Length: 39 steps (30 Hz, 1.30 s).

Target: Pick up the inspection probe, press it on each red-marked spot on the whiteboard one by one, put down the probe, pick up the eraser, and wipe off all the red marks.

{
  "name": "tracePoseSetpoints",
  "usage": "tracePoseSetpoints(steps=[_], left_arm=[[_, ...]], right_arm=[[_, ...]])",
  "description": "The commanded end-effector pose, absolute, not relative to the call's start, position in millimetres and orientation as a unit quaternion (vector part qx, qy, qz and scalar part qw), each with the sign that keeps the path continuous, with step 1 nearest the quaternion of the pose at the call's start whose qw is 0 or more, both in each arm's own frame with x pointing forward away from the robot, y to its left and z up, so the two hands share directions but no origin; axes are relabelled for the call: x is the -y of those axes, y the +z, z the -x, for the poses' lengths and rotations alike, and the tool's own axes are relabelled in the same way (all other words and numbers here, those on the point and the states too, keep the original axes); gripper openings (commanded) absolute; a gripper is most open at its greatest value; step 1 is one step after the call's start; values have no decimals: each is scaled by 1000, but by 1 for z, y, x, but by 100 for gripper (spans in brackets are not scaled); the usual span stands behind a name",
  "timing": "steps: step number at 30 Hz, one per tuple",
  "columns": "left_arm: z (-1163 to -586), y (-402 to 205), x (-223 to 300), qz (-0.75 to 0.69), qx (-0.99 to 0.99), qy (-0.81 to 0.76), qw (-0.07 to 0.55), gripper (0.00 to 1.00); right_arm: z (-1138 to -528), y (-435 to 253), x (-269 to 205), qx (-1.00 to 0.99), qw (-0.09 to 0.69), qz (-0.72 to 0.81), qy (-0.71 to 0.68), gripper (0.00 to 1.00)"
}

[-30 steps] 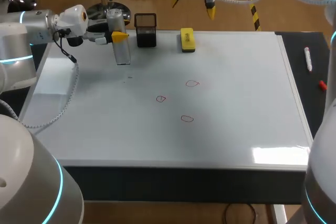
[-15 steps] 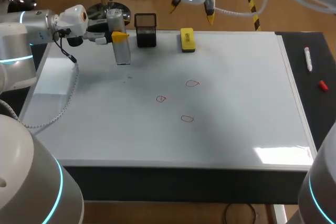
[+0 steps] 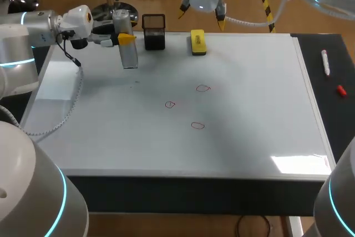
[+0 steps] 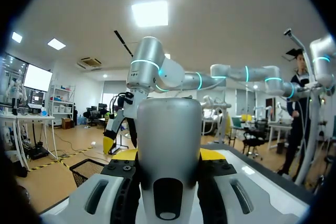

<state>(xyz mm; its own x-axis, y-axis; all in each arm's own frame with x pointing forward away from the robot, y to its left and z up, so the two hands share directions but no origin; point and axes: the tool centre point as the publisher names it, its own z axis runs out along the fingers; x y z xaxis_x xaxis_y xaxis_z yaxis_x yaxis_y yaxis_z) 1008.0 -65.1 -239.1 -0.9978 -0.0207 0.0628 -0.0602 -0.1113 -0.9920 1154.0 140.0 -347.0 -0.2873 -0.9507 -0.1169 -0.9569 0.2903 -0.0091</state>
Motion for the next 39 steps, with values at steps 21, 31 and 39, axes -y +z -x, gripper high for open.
tracePoseSetpoints(steps=[21,31,39], left_arm=[[-1008,-238,65,-30,666,745,13,0],[-1008,-238,65,-30,666,745,13,0],[-1008,-238,65,-30,666,745,13,0]], right_arm=[[-1147,-373,-156,-783,18,619,52,100],[-1138,-402,-156,-768,-1,638,55,100],[-1137,-414,-149,-753,-23,655,52,100]])
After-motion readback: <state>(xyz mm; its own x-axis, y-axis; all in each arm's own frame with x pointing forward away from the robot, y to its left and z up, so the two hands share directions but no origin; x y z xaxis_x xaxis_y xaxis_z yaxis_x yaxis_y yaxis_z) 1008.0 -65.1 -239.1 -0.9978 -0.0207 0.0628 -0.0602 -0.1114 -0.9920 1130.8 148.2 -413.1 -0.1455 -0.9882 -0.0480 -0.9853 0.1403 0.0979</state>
